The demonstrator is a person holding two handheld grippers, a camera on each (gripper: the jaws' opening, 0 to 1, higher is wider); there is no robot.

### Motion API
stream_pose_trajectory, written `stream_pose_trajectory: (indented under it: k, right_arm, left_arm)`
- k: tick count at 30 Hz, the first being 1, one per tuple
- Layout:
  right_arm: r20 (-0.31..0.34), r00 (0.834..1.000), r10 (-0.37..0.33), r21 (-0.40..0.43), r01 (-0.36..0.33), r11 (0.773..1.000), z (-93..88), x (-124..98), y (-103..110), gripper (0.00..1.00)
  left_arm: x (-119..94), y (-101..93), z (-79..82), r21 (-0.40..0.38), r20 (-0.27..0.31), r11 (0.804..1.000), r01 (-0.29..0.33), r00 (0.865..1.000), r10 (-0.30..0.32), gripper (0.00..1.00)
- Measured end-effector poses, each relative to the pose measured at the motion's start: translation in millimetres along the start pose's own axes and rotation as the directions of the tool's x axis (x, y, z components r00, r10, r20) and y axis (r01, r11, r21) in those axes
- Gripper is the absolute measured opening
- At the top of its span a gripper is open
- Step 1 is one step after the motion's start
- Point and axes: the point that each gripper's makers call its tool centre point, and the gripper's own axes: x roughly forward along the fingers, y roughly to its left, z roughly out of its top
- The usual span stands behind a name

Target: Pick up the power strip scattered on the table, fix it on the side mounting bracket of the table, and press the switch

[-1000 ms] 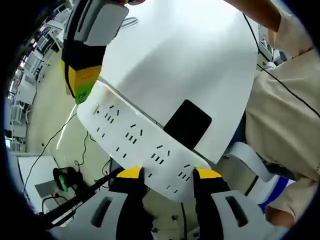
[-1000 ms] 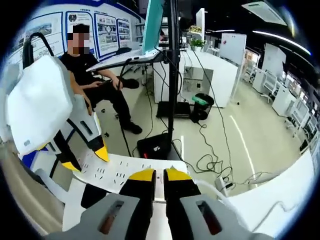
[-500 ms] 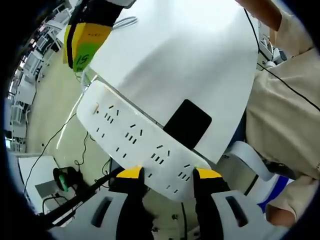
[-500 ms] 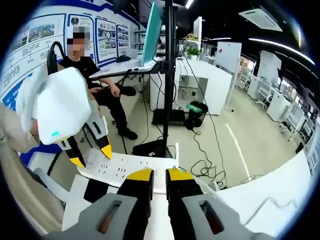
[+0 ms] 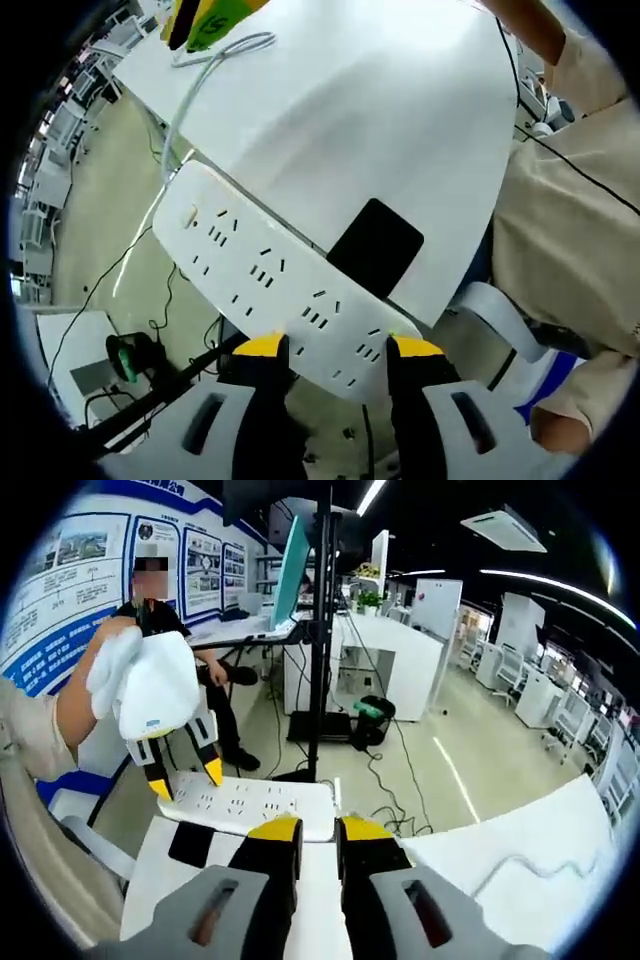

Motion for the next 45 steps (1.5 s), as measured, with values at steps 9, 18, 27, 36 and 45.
stream_pose_trajectory:
  k: [9,18,27,36,45]
  right_arm:
    - [0.061,0.995,-0.076,0.045,0.074,0.996,-18.6,-46.1,-6.7,0.13]
    - [0.091,0.982,-0.168,0.077,0.161,0.984,-38.9,-90.2,-20.1,0.14]
    - [0.111,0.966,-0.235,0.113,0.223,0.968,-57.5,-129.0,-25.7,0.14]
    - [0.16,0.936,-0.314,0.205,0.28,0.938,-85.5,-170.7,-34.0,0.15]
    - [0.175,0.896,-0.408,0.278,0.353,0.893,-119.5,-218.3,-38.9,0.16]
  left_arm:
    - [0.8,-0.6,0.0,0.004,-0.024,1.0,0.001,1.0,0.0,0.43]
    - [0.3,-4.2,0.0,0.004,0.0,1.0,0.0,1.0,0.0,0.43]
    - [0.5,-6.6,-0.1,0.003,0.006,1.0,0.001,1.0,-0.001,0.43]
    - [0.2,-9.6,0.6,-0.004,0.022,1.0,-0.003,1.0,0.003,0.43]
    - [0.4,-10.9,2.5,-0.004,0.003,1.0,-0.006,1.0,0.006,0.43]
